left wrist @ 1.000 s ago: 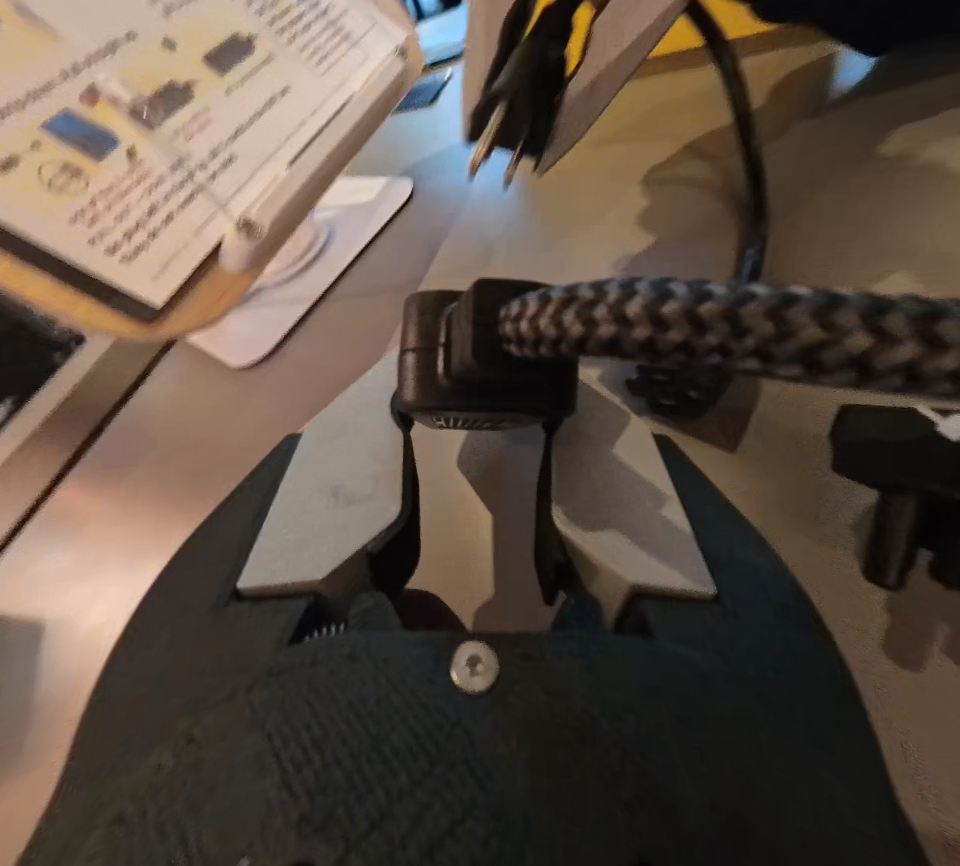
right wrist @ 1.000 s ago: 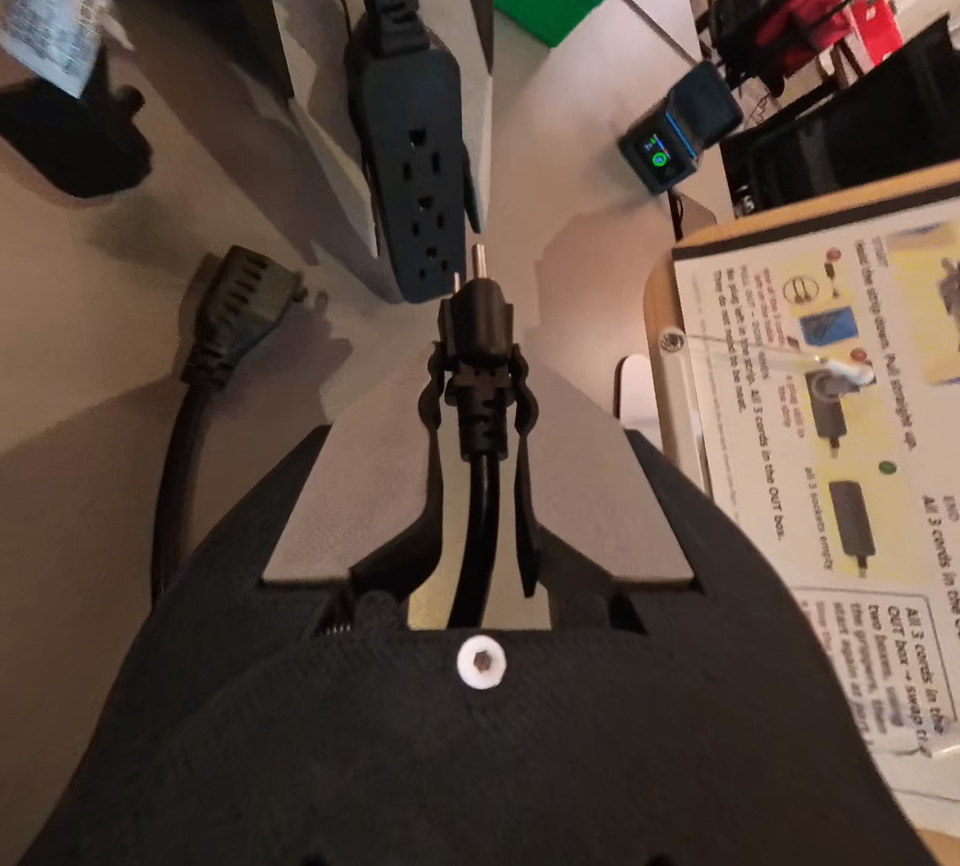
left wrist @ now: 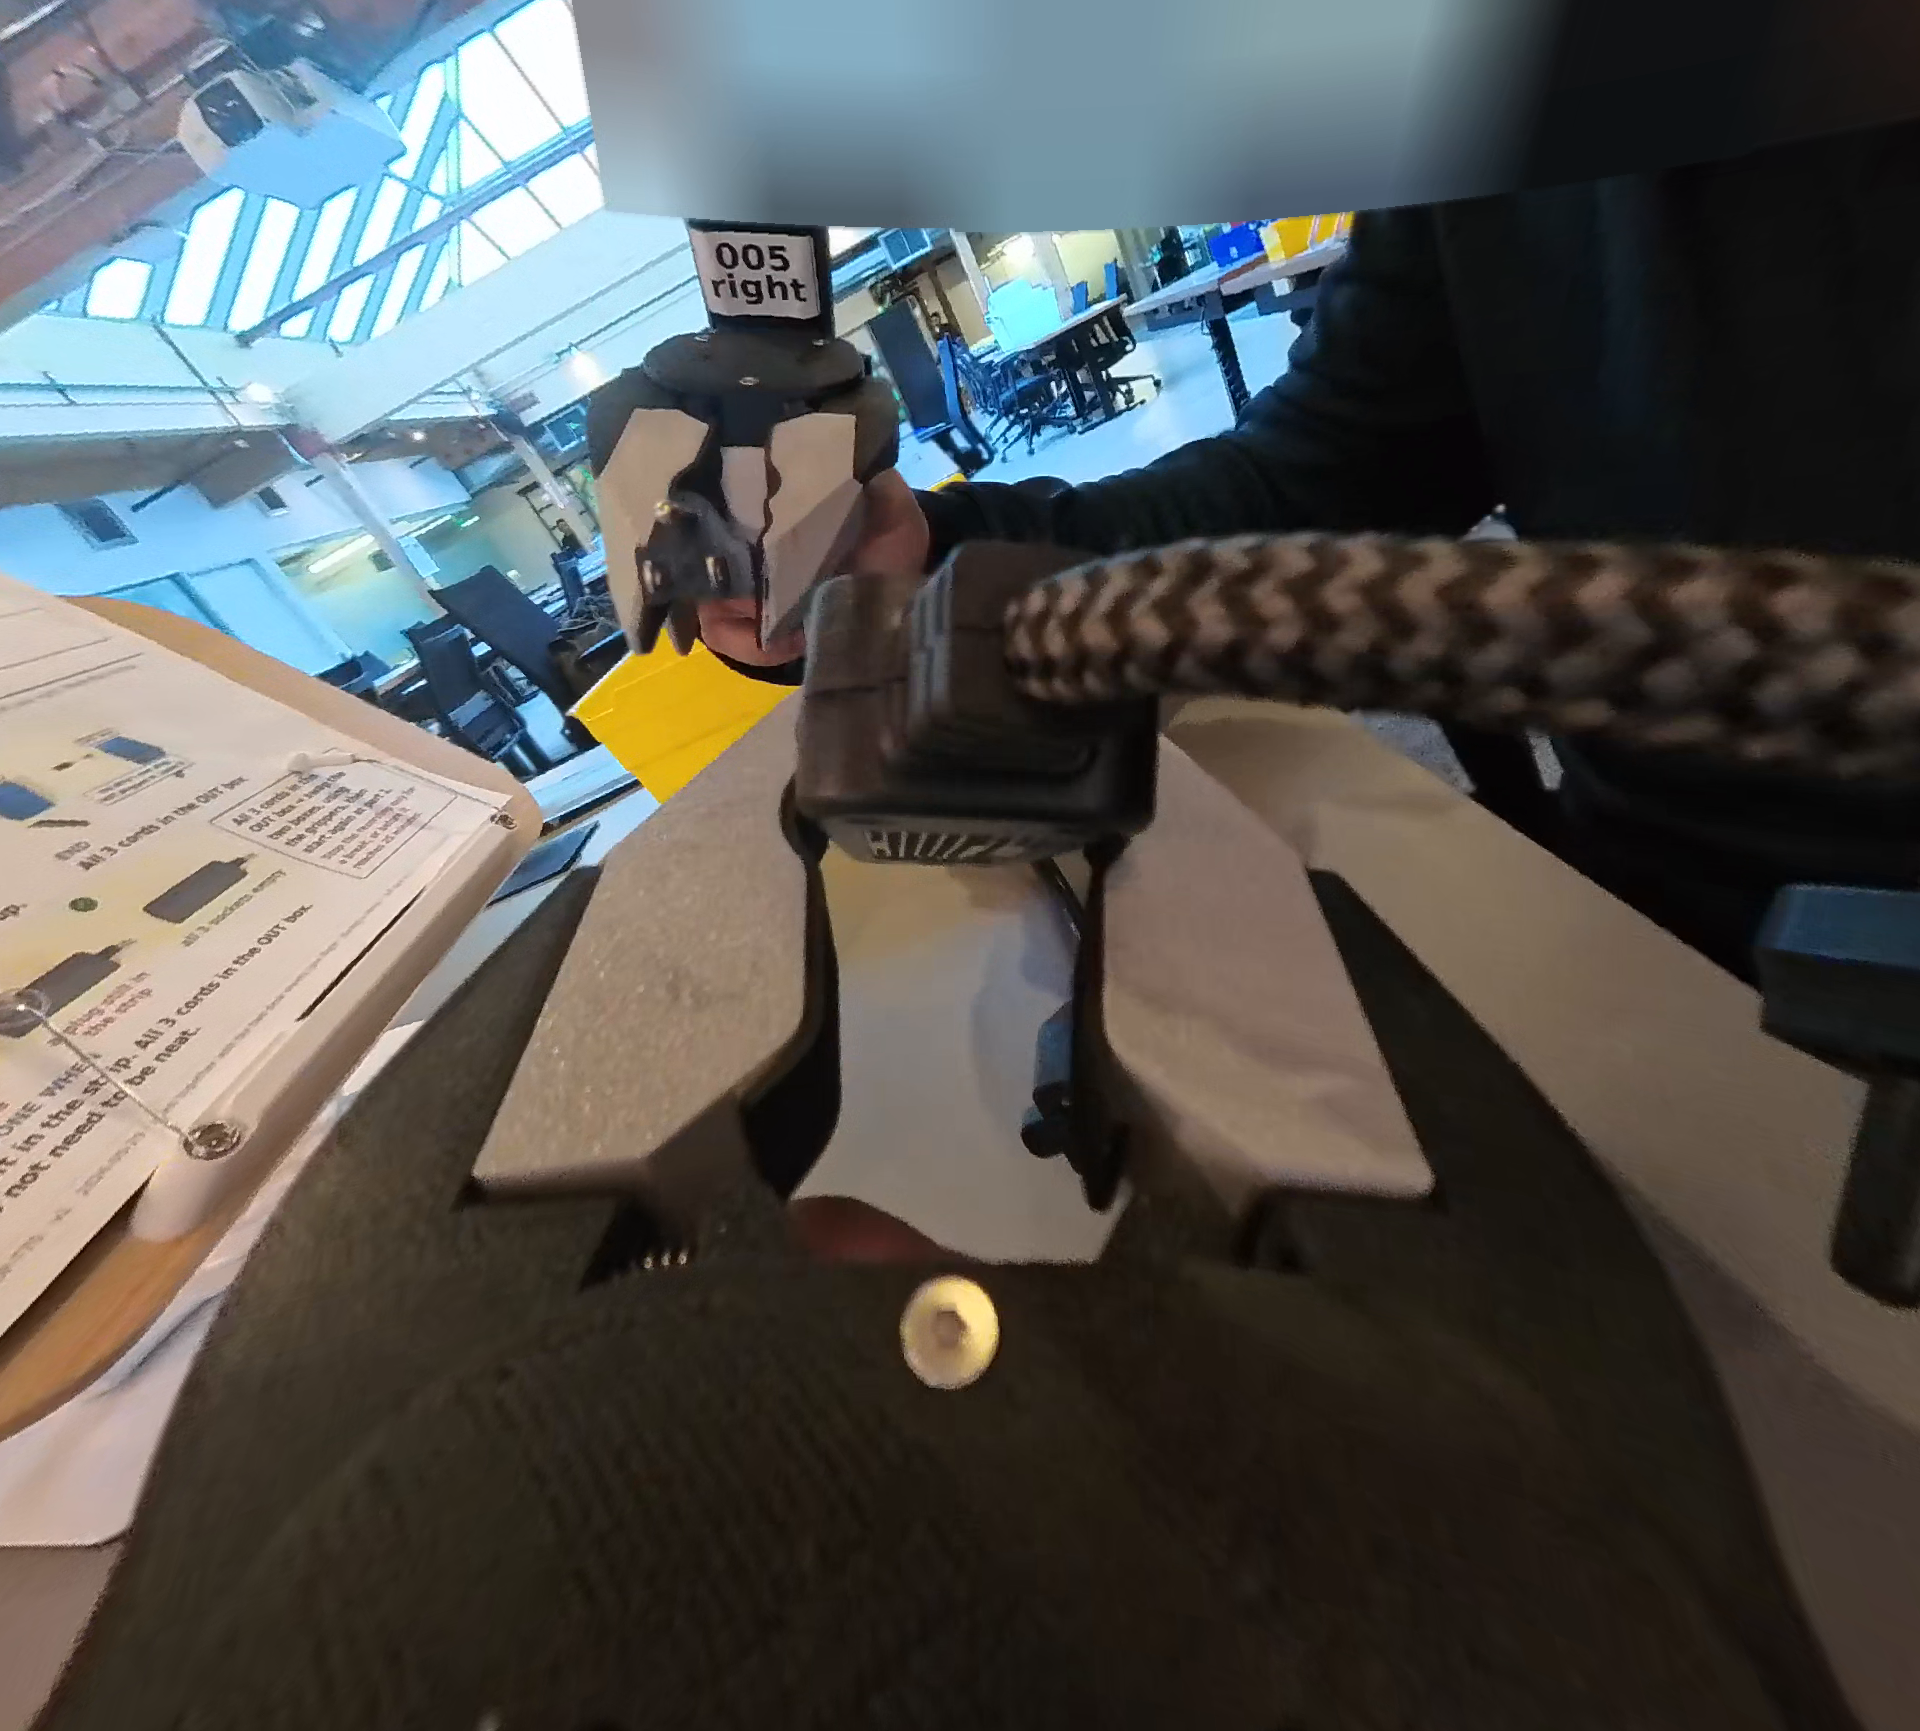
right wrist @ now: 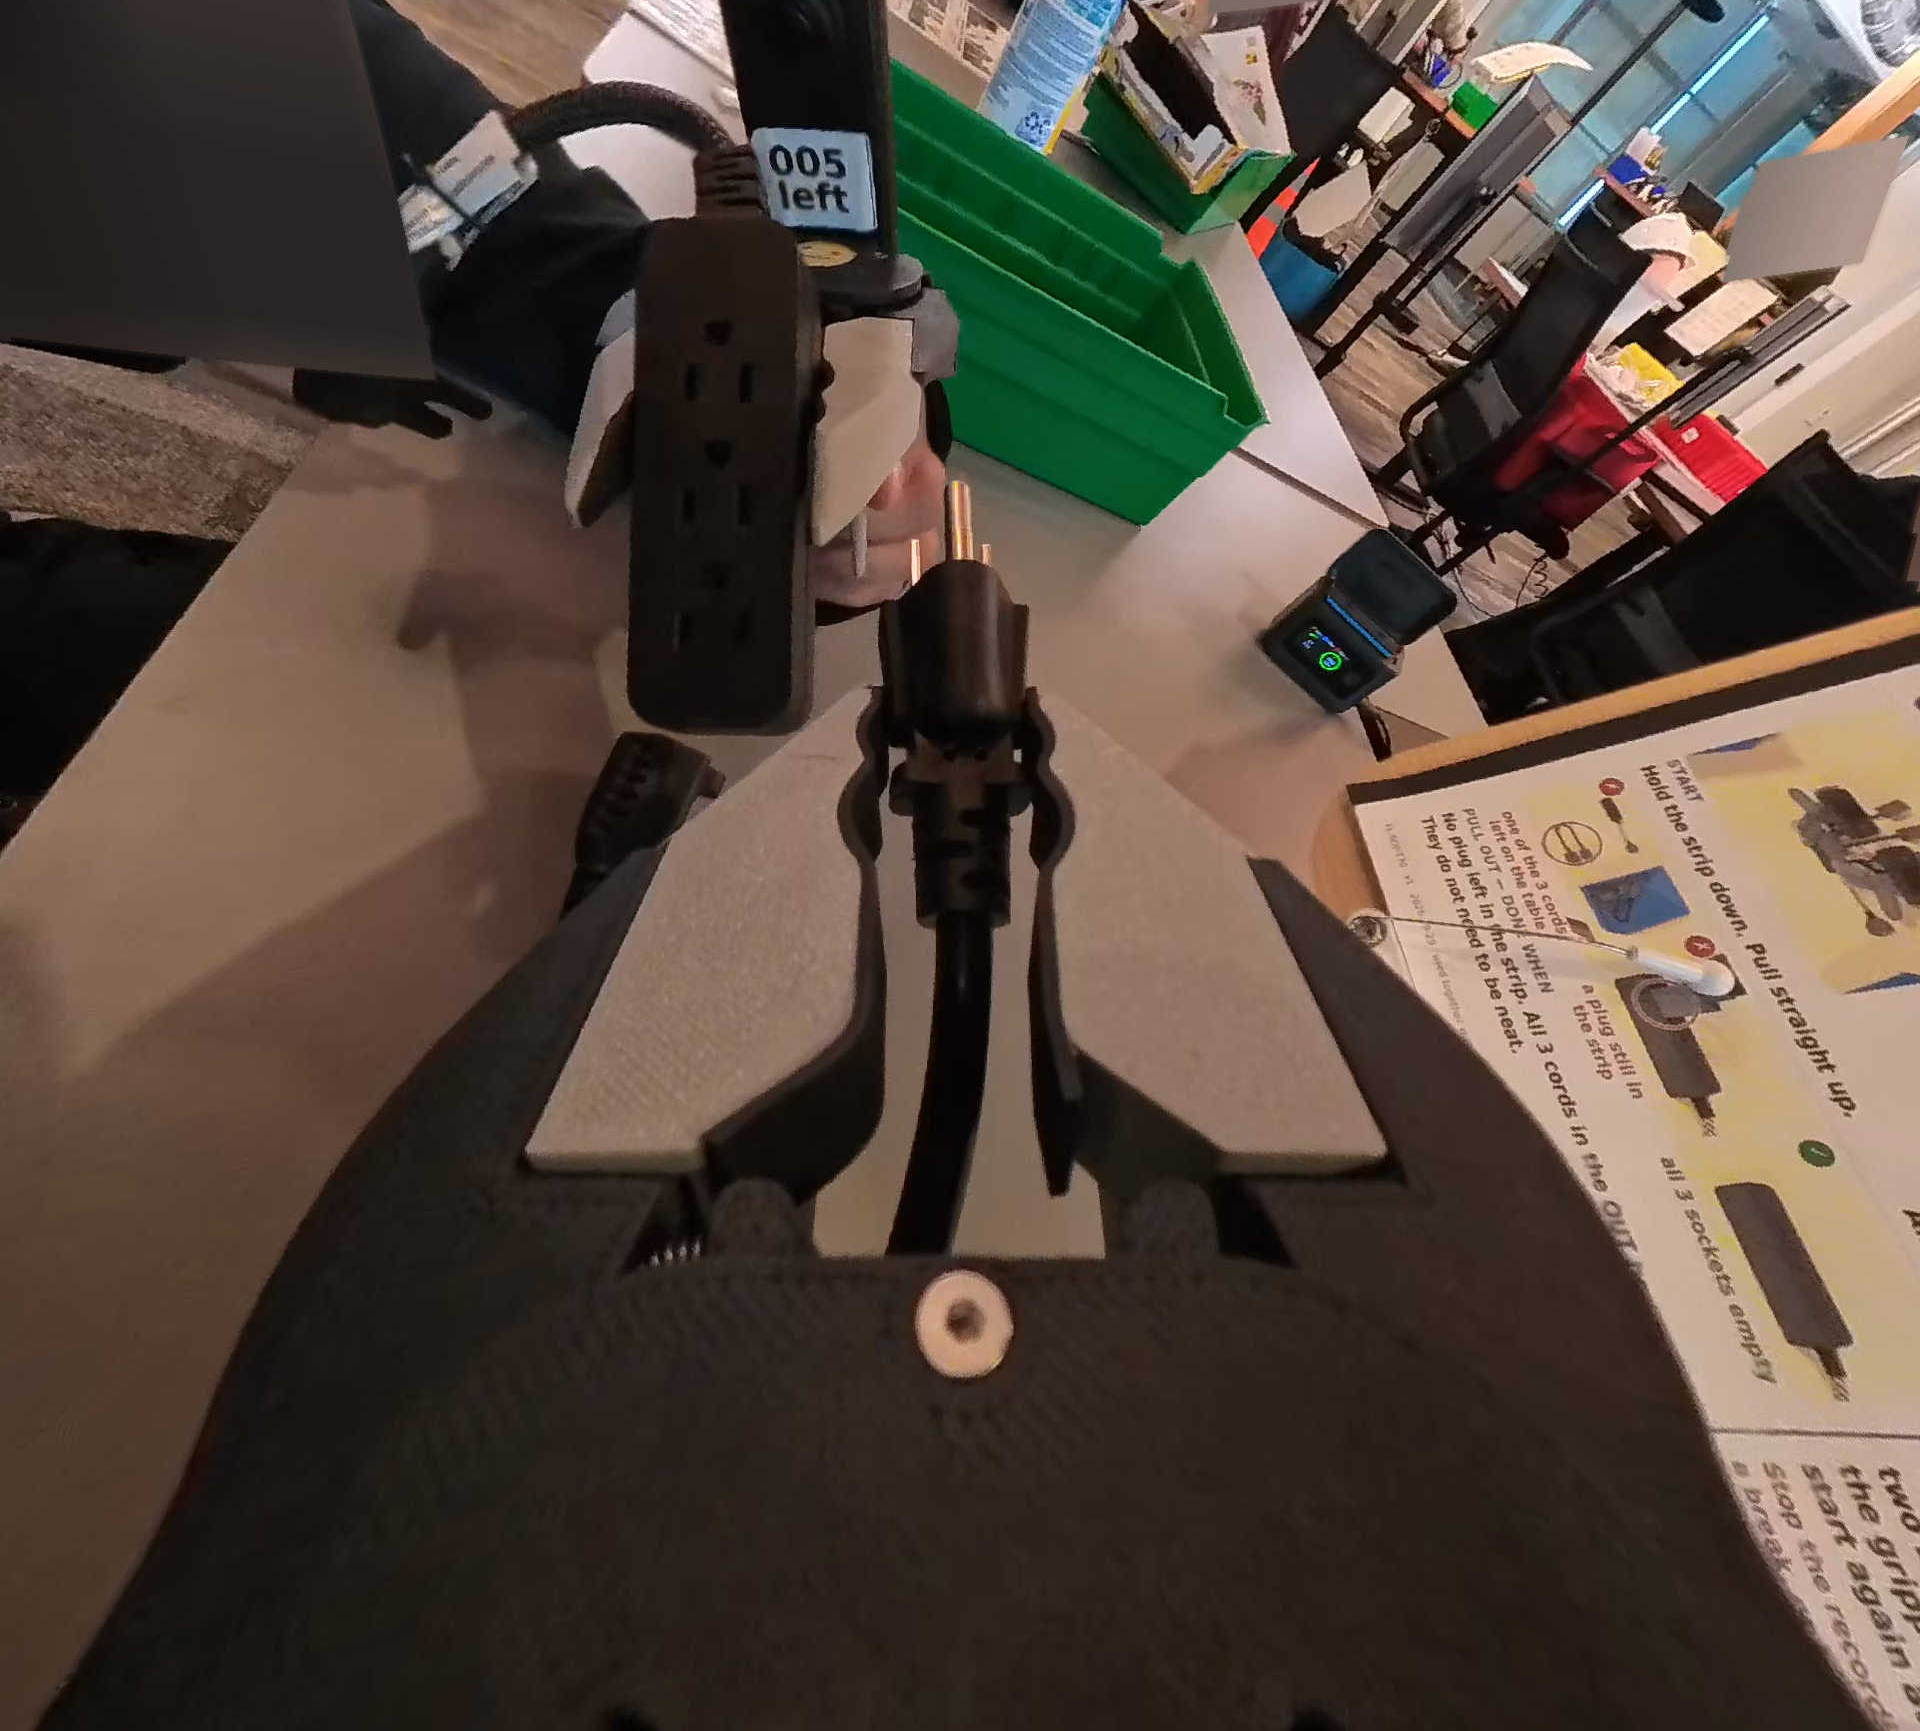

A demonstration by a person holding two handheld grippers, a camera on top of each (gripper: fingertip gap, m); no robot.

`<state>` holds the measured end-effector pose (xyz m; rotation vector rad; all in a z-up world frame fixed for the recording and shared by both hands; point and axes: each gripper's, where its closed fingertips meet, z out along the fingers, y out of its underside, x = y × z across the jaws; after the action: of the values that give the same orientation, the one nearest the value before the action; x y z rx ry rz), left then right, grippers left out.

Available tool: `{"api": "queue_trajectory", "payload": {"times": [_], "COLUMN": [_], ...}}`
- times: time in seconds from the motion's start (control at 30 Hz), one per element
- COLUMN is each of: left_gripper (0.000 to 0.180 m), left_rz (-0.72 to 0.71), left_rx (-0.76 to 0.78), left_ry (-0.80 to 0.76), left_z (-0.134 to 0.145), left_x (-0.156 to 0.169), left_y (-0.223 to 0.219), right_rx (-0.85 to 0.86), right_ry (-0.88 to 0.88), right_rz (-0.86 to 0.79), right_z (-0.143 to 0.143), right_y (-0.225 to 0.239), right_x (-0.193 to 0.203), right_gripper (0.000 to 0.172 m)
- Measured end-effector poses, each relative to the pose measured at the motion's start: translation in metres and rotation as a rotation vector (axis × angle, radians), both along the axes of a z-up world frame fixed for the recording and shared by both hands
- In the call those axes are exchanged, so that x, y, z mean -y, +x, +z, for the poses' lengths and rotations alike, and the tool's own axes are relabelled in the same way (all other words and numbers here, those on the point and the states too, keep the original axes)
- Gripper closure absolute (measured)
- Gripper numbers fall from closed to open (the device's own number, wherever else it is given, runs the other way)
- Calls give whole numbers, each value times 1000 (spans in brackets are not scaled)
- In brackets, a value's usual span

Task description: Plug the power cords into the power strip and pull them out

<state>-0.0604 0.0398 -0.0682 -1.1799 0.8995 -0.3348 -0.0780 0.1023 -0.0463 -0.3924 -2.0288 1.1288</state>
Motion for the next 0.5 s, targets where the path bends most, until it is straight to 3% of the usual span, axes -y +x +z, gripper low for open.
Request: {"api": "queue_trajectory", "payload": {"times": [0.37, 0.5], "left_gripper": [134, 134], "left_rz": [8, 166], "left_rx": [-137, -127], "left_ry": [-10, -88], "left_z": [-15, -19], "left_x": [0, -21], "left_y": [11, -11], "right_rx": [10, 35], "right_ry": [-3, 25], "right_rz": [38, 26], "right_z": [-1, -7], "right_y": [4, 3], "right_x": [10, 10], "right_gripper": [150, 151]}}
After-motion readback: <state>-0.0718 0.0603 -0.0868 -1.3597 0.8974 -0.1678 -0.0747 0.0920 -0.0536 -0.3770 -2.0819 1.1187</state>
